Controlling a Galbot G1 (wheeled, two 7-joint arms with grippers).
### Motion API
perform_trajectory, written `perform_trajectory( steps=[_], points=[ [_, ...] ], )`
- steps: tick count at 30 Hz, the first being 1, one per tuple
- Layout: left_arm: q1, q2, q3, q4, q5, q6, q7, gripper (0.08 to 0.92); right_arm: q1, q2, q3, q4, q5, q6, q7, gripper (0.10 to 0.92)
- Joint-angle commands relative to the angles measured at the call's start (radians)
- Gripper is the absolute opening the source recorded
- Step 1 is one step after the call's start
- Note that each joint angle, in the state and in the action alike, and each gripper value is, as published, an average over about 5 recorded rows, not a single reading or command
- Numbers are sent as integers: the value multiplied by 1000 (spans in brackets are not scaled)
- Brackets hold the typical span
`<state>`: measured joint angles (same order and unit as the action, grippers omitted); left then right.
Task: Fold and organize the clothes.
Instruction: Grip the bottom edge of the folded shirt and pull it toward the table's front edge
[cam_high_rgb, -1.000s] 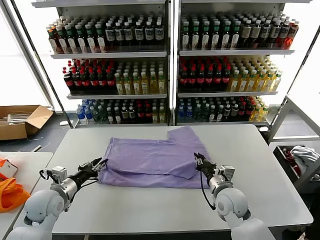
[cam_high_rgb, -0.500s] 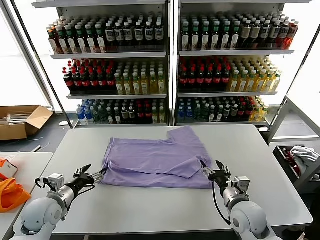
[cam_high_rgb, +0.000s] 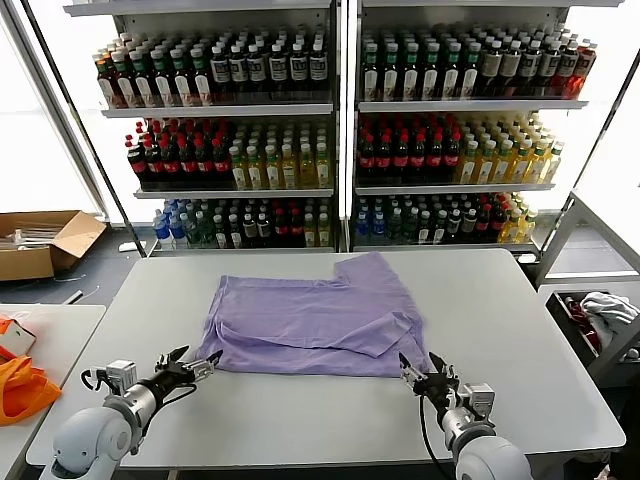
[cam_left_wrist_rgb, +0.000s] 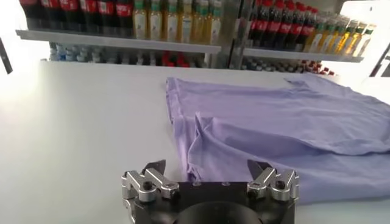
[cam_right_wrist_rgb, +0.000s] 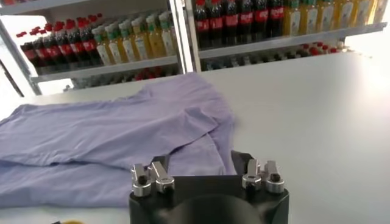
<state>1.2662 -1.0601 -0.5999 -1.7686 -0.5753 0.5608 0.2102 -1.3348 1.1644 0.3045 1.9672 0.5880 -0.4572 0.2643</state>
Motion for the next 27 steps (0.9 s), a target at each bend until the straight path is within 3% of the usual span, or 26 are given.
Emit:
perform_trajectory(
  steps=[1, 13, 22, 27],
  points=[
    [-13, -3, 2, 53, -68, 15, 14, 744, 10, 16, -44, -46, -6, -12, 8, 472],
    [34, -1, 3, 7, -49, 15, 23, 383, -17, -23, -17, -16, 20, -6, -20, 136],
    [229, -52, -85, -154, 12, 16, 48, 132, -99, -141, 24, 75, 43, -13, -45, 106],
    [324, -116, -152, -248, 56, 17, 47, 92, -178, -158, 49, 131, 39, -22, -48, 106]
  ],
)
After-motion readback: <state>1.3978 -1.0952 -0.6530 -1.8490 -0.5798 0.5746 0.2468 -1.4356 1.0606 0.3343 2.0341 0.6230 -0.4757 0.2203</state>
